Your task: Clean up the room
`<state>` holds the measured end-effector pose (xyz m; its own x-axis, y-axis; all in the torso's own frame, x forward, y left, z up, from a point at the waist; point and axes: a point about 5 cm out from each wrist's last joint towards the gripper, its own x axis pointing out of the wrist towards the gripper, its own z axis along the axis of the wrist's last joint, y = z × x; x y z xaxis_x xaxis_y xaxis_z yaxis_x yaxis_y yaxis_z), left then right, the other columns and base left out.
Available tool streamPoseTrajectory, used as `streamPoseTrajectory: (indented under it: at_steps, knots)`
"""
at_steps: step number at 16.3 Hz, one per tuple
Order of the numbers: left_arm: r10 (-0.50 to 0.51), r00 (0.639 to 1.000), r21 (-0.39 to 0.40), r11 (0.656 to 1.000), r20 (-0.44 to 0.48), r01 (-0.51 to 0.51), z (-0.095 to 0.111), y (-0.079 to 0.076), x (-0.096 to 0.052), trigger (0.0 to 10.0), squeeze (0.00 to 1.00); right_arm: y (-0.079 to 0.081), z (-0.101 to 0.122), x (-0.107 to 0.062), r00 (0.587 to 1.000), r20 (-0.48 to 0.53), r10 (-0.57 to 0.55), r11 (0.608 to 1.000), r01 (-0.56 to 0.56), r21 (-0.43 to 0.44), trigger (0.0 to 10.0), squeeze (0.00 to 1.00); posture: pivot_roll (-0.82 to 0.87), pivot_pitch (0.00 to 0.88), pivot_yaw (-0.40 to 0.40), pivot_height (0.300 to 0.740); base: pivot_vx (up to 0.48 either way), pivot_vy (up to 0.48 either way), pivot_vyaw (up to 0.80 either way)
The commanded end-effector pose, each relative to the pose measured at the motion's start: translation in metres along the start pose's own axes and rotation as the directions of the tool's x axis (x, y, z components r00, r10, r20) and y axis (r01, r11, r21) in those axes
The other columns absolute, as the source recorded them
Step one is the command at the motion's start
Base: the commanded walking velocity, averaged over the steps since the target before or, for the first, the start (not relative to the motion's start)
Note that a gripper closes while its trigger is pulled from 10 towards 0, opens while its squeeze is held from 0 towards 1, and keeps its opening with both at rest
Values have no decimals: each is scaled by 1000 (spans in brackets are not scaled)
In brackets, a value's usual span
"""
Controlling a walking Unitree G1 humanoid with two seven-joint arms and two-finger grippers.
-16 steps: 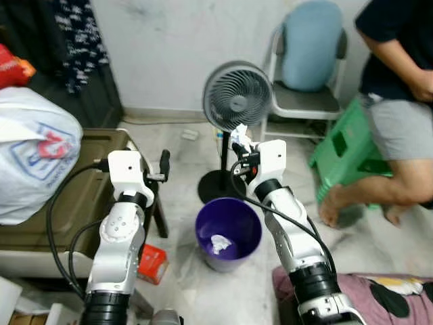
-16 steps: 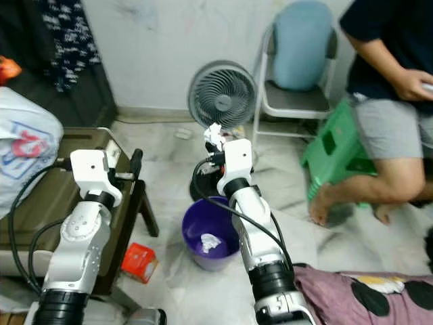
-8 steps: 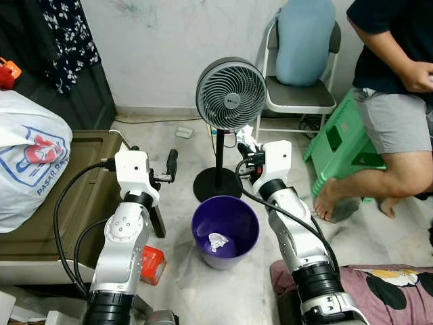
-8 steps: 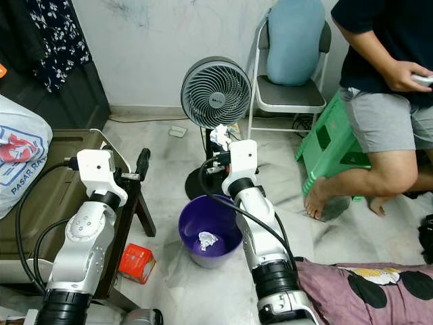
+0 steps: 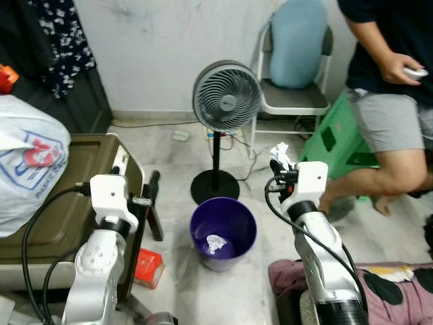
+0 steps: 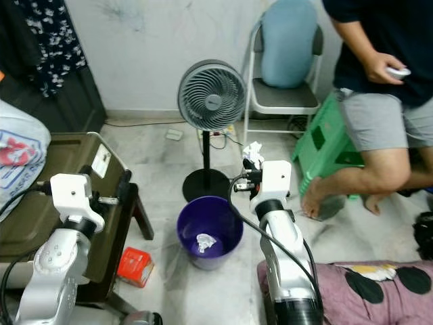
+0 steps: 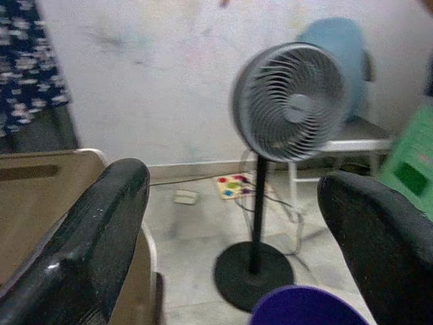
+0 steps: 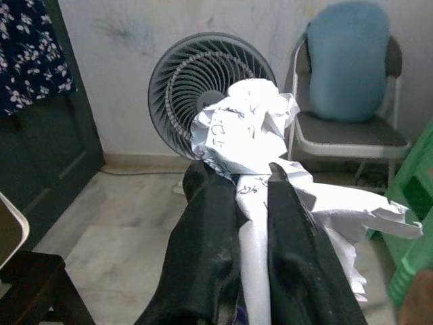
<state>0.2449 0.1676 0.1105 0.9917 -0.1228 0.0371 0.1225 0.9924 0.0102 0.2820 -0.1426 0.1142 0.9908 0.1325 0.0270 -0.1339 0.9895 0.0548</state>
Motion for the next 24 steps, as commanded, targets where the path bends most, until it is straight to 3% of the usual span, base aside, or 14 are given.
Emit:
streamPoseTrajectory:
  at_steps: [1,7,10,12,17,24]
  knots:
    - [-16,1000,28,999,-5,16,2,-1,-3,10000,0,-5,8,-3,1000,6,-24,1000,24,-19,10000,0,57,0,-27,740,0,0,0]
    - [-41,999,14,999,3,41,8,-8,2,10000,0,-5,11,-13,998,-47,-48,998,49,26,10000,0,45,7,-16,740,0,0,-631]
    - [-46,999,14,999,2,46,10,-9,3,10000,0,-1,17,-9,999,-37,-32,999,33,28,10000,0,42,16,-14,740,0,0,0]
    - [-41,999,13,999,5,41,11,-10,4,10000,0,2,18,-7,999,-35,-10,1000,9,-15,10000,0,48,16,-17,740,0,0,0]
    - [-53,998,-1,999,20,53,13,-12,6,10000,0,5,18,-6,999,-40,-5,1000,6,3,10000,0,50,14,-16,740,0,0,532]
    - [-50,999,-21,999,18,50,13,-11,7,10000,0,6,16,-5,999,-44,2,1000,-2,0,10000,0,51,11,-20,740,319,0,0]
